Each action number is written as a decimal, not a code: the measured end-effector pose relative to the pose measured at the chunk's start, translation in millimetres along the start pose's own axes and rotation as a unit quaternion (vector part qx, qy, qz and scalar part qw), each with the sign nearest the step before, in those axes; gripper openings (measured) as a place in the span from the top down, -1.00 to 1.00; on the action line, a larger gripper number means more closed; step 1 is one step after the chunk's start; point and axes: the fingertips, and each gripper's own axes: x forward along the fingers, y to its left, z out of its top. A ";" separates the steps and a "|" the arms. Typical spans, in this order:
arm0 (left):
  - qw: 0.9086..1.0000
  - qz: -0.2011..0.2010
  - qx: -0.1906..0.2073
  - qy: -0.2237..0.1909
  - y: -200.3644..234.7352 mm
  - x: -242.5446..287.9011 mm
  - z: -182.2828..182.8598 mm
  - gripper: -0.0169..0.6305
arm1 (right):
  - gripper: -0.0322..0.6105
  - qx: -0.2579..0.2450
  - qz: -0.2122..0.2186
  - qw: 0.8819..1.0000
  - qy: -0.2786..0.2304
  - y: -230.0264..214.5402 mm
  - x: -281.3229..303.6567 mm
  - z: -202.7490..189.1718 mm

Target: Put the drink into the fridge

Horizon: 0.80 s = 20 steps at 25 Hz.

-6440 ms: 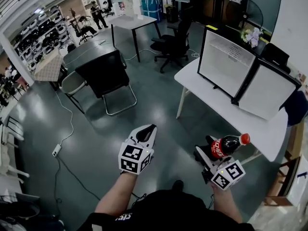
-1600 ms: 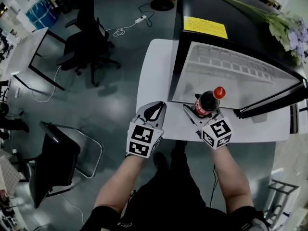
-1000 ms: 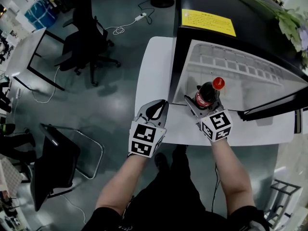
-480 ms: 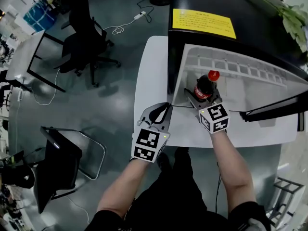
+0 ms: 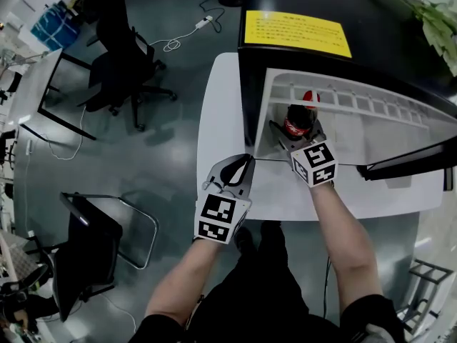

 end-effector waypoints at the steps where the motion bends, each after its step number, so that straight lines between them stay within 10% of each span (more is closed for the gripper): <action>1: 1.000 0.000 0.000 0.000 0.2 0.6 -0.1 0.86 | 0.07 0.001 -0.001 1.000 -0.002 -1.8 1.1 0.2; 20: 1.000 -0.001 -0.009 0.004 1.1 6.9 -7.6 0.86 | 0.05 0.006 -0.010 1.000 -0.020 -17.0 16.7 5.3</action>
